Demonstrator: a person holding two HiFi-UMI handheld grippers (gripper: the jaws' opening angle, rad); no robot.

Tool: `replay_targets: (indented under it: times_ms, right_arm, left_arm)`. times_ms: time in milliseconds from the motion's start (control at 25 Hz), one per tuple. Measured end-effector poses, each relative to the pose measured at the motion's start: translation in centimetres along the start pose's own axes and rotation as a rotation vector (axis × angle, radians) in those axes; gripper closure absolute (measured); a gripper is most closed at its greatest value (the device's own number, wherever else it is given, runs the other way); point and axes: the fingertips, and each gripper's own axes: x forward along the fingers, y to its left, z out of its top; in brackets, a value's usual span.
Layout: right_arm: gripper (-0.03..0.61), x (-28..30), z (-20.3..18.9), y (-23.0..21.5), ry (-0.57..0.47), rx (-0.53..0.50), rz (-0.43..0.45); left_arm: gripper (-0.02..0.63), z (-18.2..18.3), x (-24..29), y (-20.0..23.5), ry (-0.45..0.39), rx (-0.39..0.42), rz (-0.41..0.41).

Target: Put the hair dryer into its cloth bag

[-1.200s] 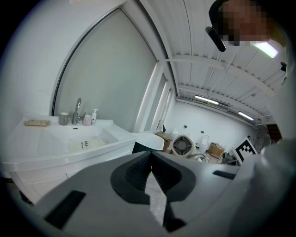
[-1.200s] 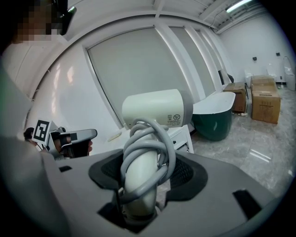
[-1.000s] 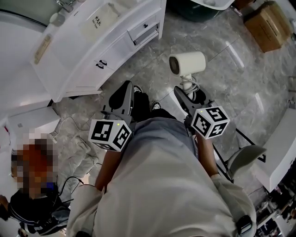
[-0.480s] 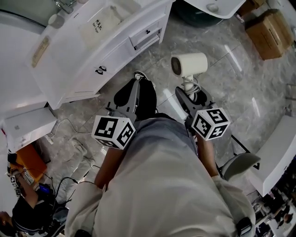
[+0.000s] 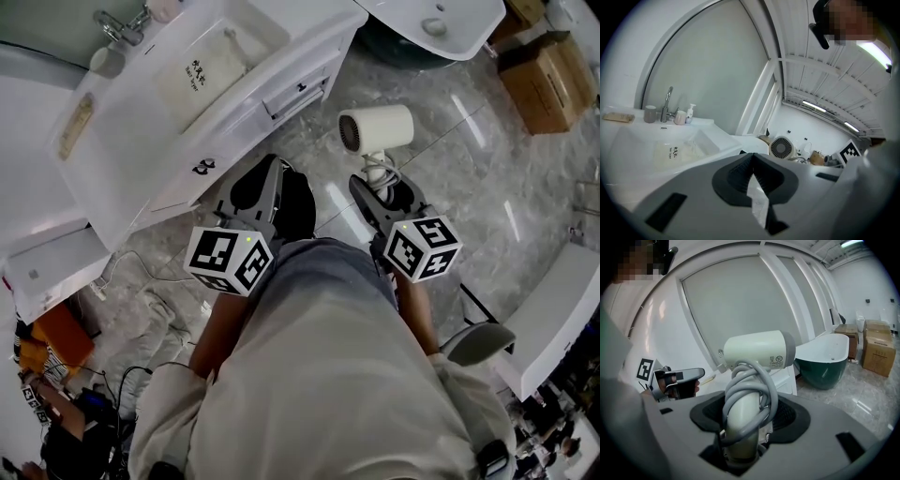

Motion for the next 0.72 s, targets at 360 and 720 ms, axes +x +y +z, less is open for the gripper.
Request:
replay_targets:
  times_ms: [360, 720]
  right_arm:
    - [0.321, 6.2, 5.6, -2.0, 0.020, 0.009, -0.016]
    - [0.321, 12.5, 11.1, -3.4, 0.045, -0.014, -0.028]
  left_arm:
    - [0.606, 3.3, 5.2, 4.9, 0.029, -0.024, -0.003]
    - [0.606, 7.7, 10.2, 10.0, 0.000, -0.041, 0.006]
